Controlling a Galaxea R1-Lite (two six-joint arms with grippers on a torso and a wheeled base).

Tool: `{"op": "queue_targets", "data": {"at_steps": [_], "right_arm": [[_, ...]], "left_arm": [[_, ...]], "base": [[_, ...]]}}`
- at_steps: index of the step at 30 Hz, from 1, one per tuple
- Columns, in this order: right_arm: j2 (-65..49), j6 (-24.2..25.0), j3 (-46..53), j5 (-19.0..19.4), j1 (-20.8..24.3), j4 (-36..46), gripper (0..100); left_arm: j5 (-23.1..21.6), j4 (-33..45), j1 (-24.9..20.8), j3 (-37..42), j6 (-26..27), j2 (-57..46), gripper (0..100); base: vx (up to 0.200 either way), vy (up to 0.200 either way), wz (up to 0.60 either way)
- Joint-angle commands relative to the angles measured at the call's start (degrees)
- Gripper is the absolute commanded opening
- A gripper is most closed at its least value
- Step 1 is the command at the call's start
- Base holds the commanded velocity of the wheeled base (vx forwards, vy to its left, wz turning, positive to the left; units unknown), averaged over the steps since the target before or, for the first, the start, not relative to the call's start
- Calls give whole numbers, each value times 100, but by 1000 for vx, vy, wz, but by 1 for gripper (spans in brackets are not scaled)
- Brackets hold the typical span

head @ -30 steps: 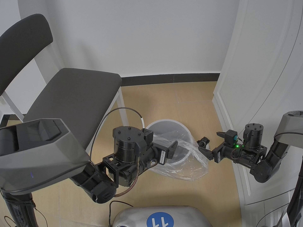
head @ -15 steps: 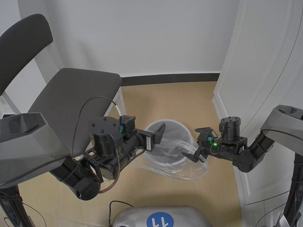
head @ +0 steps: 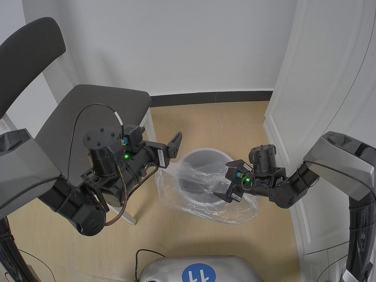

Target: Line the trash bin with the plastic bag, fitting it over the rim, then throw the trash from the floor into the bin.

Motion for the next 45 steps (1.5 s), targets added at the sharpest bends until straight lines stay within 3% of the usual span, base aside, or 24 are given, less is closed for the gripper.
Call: {"op": "queue_targets", "data": {"at_steps": [1, 4, 5, 15, 24, 36, 39, 45], "right_arm": [[424, -14, -359, -42, -18, 140, 100], [468, -14, -412, -42, -44, 237, 100], [485, -14, -429, -42, -44, 263, 0], [529, 74, -825, -33, -62, 246, 0], [696, 689, -1739, -130, -396, 281, 0], [1839, 1981, -3541, -991, -536, 263, 0], [2050, 2227, -3892, -1044, -536, 263, 0], [2436, 2412, -4604, -1343, -615, 202, 0]], "left_arm": [[1, -4, 49, -2, 0, -90, 100], [1, -4, 58, -2, 0, -107, 100], [1, -4, 75, -11, 0, -125, 100], [1, -4, 128, -2, 0, -134, 100], [-16, -12, 190, -37, 0, -116, 100], [-69, -12, 242, -73, 0, -107, 100], [-78, -12, 251, -81, 0, -107, 100], [-104, -21, 260, -73, 0, -107, 100]], "base": [[0, 0, 0], [0, 0, 0], [0, 0, 0], [0, 0, 0], [0, 0, 0], [0, 0, 0], [0, 0, 0], [0, 0, 0]]}}
